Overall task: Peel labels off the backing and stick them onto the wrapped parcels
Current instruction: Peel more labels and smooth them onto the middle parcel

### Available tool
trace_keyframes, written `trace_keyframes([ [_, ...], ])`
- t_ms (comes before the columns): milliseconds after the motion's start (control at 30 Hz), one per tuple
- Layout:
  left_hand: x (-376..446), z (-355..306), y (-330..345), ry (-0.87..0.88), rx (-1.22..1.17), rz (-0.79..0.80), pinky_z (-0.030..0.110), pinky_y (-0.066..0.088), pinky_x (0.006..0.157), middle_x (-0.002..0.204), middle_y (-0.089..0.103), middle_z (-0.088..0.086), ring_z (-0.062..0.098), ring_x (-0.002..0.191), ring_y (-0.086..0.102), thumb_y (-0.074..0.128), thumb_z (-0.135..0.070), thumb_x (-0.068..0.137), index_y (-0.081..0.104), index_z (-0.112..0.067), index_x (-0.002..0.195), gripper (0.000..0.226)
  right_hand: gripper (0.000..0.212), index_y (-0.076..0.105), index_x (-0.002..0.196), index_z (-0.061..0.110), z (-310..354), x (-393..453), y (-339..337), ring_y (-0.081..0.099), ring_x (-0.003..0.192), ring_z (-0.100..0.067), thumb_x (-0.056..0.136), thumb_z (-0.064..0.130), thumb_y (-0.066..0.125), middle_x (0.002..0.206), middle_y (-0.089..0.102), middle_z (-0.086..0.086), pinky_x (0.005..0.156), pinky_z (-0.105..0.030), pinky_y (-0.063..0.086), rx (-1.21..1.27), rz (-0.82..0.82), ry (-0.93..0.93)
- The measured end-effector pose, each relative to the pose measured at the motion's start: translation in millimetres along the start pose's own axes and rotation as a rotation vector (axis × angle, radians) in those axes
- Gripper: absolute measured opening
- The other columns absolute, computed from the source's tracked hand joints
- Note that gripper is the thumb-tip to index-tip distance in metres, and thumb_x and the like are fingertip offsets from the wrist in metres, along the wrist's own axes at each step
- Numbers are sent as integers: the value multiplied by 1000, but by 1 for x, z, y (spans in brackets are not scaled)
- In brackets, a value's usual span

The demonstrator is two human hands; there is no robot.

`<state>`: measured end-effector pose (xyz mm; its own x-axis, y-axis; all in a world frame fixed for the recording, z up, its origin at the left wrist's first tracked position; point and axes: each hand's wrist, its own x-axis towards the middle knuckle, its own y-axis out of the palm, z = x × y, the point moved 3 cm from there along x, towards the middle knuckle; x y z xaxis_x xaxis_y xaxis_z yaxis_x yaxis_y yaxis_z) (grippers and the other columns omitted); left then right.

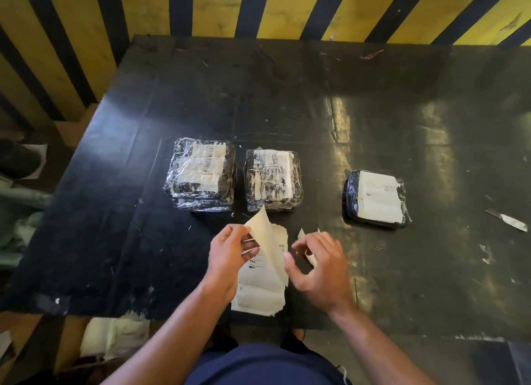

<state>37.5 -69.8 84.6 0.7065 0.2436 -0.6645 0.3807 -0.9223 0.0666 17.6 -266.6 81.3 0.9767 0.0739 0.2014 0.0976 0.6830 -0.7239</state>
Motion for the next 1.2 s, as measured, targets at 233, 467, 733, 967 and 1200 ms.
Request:
trace_keyframes([
  [233, 1, 4, 2, -18, -63, -13, 35, 60, 79, 103, 78, 19, 23, 85, 76, 59, -15, 104, 67, -4, 106, 14, 20, 62, 89, 22, 32, -3, 23, 54, 81, -15, 90, 41, 70, 84, 61, 10, 75, -33, 42, -116, 18, -129],
  [467, -1, 5, 1, -47, -64, 36, 38, 61, 86, 109, 78, 18, 28, 97, 79, 59, -18, 106, 69, -5, 114, 18, 11, 62, 82, 23, 29, 3, 24, 53, 76, -14, 89, 27, 70, 78, 61, 11, 74, -36, 43, -113, 10, -60],
  [733, 8, -6, -12, 114, 149, -30, 41, 61, 92, 107, 77, 4, 21, 99, 76, 70, -44, 97, 72, -19, 111, 29, 18, 71, 75, 22, -11, 30, 6, 65, 68, -8, 84, 11, 81, 71, 71, 11, 63, -21, 51, 333, -26, 350],
  [967, 30, -13, -4, 26, 241, 167, 44, 56, 103, 113, 80, 0, 19, 110, 74, 72, -31, 98, 74, -20, 116, 21, 6, 75, 86, 2, -29, 53, 9, 74, 89, -30, 88, 5, 80, 94, 80, -15, 93, -57, 57, 883, 60, 741],
  [1200, 50, -21, 11, 211, 395, 19, 36, 64, 87, 90, 82, -9, 9, 91, 78, 81, -27, 91, 79, -24, 95, 5, 11, 75, 78, 10, -36, 69, 16, 74, 79, -20, 85, 6, 83, 81, 80, -1, 73, -33, 60, 630, -43, 711],
])
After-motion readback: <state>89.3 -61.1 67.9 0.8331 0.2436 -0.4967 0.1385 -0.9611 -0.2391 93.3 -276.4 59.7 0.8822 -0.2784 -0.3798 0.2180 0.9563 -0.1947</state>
